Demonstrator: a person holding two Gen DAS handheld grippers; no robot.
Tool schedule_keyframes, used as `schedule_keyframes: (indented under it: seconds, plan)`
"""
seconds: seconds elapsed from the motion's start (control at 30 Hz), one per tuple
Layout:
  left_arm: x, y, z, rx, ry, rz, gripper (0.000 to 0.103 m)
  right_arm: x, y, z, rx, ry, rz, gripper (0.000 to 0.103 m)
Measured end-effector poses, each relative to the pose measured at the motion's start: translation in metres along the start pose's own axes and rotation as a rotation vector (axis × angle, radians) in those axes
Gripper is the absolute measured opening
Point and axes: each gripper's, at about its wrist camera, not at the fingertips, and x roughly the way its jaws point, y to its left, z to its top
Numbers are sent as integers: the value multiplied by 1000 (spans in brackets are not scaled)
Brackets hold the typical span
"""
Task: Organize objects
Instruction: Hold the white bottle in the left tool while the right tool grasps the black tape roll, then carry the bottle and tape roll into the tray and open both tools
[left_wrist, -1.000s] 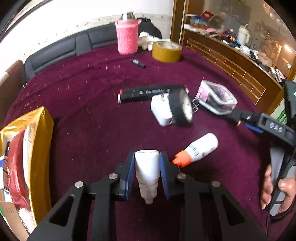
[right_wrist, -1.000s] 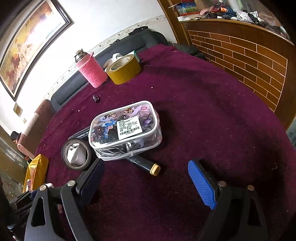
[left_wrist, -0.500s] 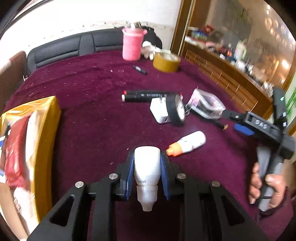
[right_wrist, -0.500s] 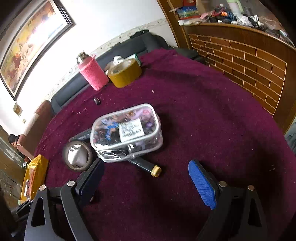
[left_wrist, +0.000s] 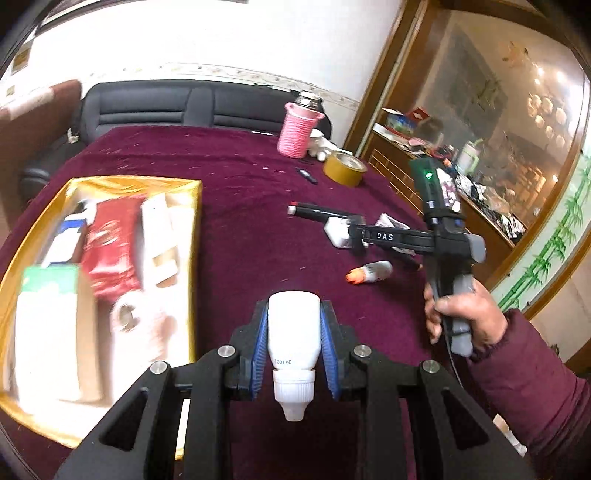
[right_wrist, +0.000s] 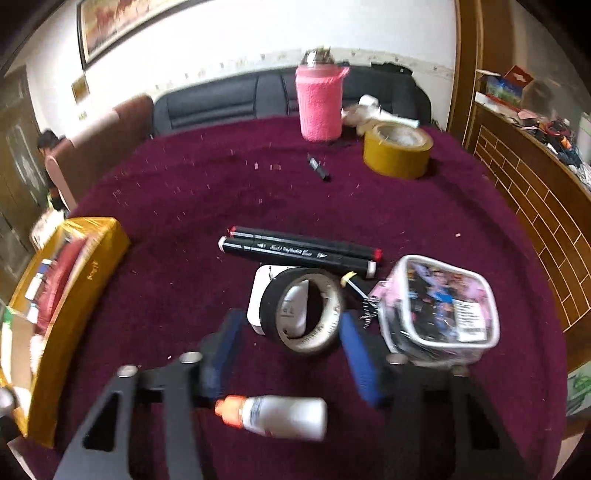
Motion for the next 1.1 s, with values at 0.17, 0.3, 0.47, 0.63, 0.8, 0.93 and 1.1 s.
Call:
schedule_keyframes:
  seconds: [0.17, 0.3, 0.47, 0.63, 0.8, 0.93, 1.1]
  plan:
    - [-22, 29, -6, -43, -34, 43, 25, 13, 9, 4, 13, 8, -13, 18]
    - [-31, 46, -9, -88, -53, 50, 25, 3, 10, 7, 25, -20, 4, 16]
    - [-40, 61, -11, -122, -69, 66, 25, -26, 7, 1, 56, -58, 58, 17]
    - [-62, 85, -12, -158, -109, 126, 25, -57, 21, -2, 47, -84, 132, 17]
    - [-84, 114, -9, -162, -118, 246, 25, -77, 56, 0, 32, -82, 265, 17]
    - [-93, 141, -8, -171, -106, 323, 25, -83, 96, 0, 2, -52, 385, 17]
    - [-88, 168, -6, -168, -78, 355, 25, -80, 154, -5, -60, -2, 485, 17]
